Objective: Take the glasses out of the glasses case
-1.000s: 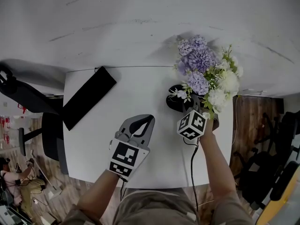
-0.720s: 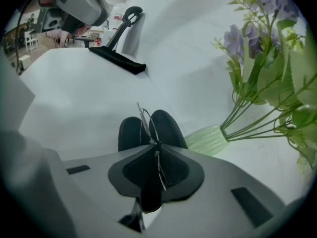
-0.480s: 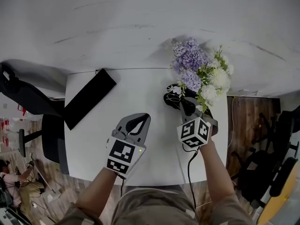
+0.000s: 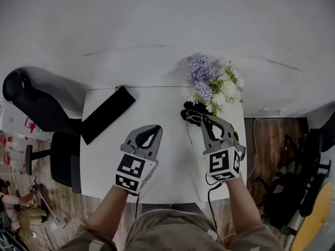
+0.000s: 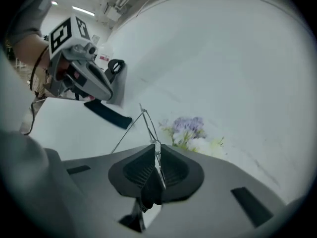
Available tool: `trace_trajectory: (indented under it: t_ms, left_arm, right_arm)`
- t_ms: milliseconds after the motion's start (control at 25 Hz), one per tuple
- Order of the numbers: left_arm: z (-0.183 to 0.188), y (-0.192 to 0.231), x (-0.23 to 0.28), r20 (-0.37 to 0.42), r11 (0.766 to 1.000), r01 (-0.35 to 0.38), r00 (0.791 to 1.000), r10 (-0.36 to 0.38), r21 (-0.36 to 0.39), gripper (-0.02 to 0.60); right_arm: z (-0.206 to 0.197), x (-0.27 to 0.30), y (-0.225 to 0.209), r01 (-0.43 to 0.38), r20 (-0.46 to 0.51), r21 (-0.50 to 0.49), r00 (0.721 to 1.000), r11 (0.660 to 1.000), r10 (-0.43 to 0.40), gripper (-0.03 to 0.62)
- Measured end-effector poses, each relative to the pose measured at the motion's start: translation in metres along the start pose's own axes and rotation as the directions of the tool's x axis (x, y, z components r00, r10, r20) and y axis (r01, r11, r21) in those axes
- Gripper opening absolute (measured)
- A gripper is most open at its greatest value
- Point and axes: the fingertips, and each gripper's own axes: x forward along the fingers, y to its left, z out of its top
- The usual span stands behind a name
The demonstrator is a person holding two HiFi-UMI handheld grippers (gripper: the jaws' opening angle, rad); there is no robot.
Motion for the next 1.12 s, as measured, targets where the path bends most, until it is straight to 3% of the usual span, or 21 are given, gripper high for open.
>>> trace_trajectory:
  t_ms: [240, 520, 800, 1120]
  left_arm:
    - [0.051, -0.001, -0.042, 0.101, 0.998, -0.046, 0.994, 0.042, 0.039, 0.017]
    - [0.109, -0.007, -0.086, 0.229, 0.993, -0.081, 0.972, 0.060, 0.087, 0.017]
    - [0.147, -0.015, -0.119, 0.319, 0.985, -0.112, 0.945, 0.066, 0.128, 0.017]
    - [0.141, -0.030, -0.133, 0.325, 0.985, -0.107, 0.944, 0.058, 0.134, 0.017]
  right_arm:
    - [0.077, -0.067, -0.027, 0.028, 0.182, 0.057, 0.982, 0.998, -0.038, 0.055]
    - [0.139, -0.129, -0.055, 0.015, 0.382, 0.215, 0.919, 0.977, -0.098, 0.055]
    - [0.149, -0.174, -0.058, -0.031, 0.450, 0.318, 0.885, 0.947, -0.122, 0.055]
    - [0.138, -0.191, -0.047, -0.135, 0.488, 0.443, 0.865, 0.886, -0.113, 0.055]
